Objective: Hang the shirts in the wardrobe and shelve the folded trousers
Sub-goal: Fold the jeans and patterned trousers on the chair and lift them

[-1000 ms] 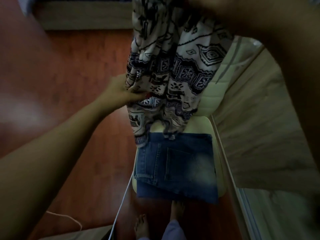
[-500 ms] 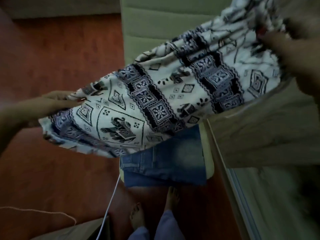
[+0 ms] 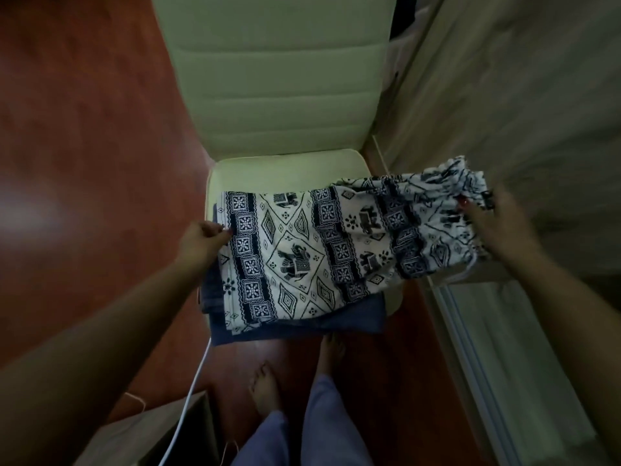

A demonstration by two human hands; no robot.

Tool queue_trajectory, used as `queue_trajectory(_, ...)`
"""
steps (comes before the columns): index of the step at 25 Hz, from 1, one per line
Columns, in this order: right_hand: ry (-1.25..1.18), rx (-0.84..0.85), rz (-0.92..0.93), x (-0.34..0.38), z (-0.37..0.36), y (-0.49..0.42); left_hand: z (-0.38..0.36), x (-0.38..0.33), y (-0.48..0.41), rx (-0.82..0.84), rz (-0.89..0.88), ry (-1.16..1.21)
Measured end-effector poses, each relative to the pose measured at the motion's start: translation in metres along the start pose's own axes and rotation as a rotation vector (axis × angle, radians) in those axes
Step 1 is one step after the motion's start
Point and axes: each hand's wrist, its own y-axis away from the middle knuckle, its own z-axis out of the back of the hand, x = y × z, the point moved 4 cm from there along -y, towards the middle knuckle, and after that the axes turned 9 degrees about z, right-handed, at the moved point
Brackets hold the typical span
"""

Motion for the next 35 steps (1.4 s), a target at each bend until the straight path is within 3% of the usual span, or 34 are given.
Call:
queue_trajectory(4, -0.209, 0.058, -0.015, 0.036, -0.017, 0.002, -0.009, 0.027, 0.017, -0.076, -0.002, 0.021)
queue_trajectory(6, -0.31, 0.139, 0.027, 0.073, -0.049, 0.017, -0.004, 0.034, 0.019, -0.042, 0.102, 0.087)
queue_trajectory(10, -0.247, 0.306, 0.217, 0.143, -0.158, 0.056, -0.009, 0.045, 0.039, 0.231, 0.394, 0.275)
queue_trajectory(12, -0.166, 0.39, 0.275, 0.153, -0.217, 0.078, -0.004, 0.038, 0.043, 0.264, 0.383, 0.298)
queue_trajectory(14, 0.036, 0.606, 0.254, 0.138, -0.266, 0.094, 0.003, 0.036, 0.042, 0.279, 0.329, 0.287)
queue_trajectory(16, 0.062, 0.747, 0.273, 0.119, -0.282, 0.106, 0.008, 0.038, 0.038, 0.302, 0.282, 0.219)
queue_trajectory(18, -0.111, 0.613, 0.33, 0.106, -0.263, 0.105, 0.008, 0.038, 0.038, 0.356, 0.212, 0.064)
queue_trajectory(21, -0.086, 0.01, 0.274, 0.063, -0.211, 0.084, -0.004, 0.04, 0.04, 0.29, 0.144, -0.037)
queue_trajectory(22, -0.038, -0.093, 0.19, 0.045, -0.201, 0.076, -0.007, 0.037, 0.043, 0.245, 0.134, -0.019)
queue_trajectory(23, -0.039, -0.088, 0.097, 0.028, -0.197, 0.069, -0.009, 0.035, 0.046, 0.199, 0.103, -0.024)
queue_trajectory(25, -0.158, 0.11, -0.04, 0.012, -0.207, 0.062, -0.013, 0.034, 0.052, 0.113, -0.019, -0.062)
queue_trajectory(27, -0.281, 0.237, -0.038, 0.022, -0.215, 0.068, -0.012, 0.026, 0.062, 0.069, -0.179, -0.065)
queue_trajectory(31, -0.248, -0.021, 0.188, 0.038, -0.186, 0.076, -0.008, 0.002, 0.083, 0.212, -0.376, 0.006)
queue_trajectory(35, -0.104, -0.001, 0.12, 0.006, -0.182, 0.086, -0.02, 0.023, 0.075, 0.325, -0.194, -0.009)
